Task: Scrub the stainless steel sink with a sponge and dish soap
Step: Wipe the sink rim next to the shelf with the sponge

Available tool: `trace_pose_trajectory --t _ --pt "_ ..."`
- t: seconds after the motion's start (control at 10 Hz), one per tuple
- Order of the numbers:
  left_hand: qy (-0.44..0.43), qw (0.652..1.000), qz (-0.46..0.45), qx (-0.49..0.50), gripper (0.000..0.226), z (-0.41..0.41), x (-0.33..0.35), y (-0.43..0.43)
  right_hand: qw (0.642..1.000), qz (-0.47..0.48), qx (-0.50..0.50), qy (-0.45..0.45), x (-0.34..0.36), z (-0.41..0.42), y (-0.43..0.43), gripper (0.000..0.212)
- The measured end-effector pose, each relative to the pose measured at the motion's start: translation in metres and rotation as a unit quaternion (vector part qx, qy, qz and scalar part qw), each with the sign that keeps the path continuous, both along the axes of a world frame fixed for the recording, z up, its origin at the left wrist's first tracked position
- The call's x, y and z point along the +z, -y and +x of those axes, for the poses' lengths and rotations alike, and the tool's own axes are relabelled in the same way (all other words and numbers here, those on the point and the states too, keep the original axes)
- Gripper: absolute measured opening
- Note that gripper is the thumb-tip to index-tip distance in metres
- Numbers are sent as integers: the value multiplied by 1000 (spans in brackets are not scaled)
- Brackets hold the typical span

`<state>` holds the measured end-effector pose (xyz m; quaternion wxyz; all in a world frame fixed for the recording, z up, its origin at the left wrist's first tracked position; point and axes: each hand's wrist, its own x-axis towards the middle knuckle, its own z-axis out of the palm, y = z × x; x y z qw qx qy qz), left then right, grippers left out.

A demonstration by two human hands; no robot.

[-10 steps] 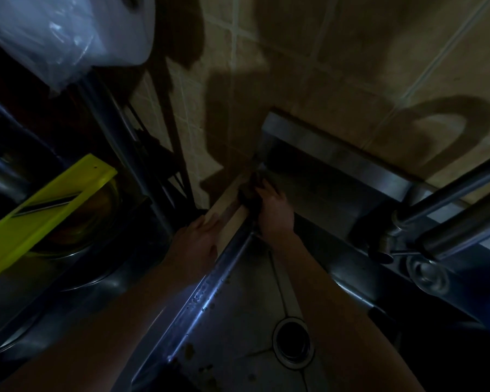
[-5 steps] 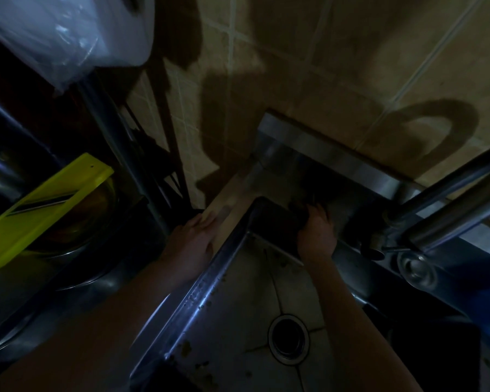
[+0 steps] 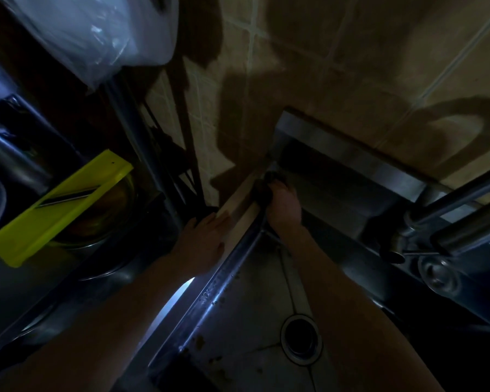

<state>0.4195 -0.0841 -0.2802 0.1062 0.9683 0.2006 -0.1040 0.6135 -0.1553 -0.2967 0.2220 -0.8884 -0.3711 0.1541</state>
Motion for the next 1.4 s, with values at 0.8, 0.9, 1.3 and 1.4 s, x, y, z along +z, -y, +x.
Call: trace_pose_trajectory --t 0.8,0.9,1.3,1.4 --pt "25 986 -21 164 47 -187 3 58 969 77 235 -17 5 -214 81 49" --pt "9 983 -18 185 51 -213 0 65 960 61 272 -15 4 -238 92 49" --pt "-36 979 -15 198 52 -264 3 83 921 93 379 -11 13 -306 117 34" --pt "-25 980 -9 196 55 -273 6 83 928 172 326 -54 10 -309 126 37"
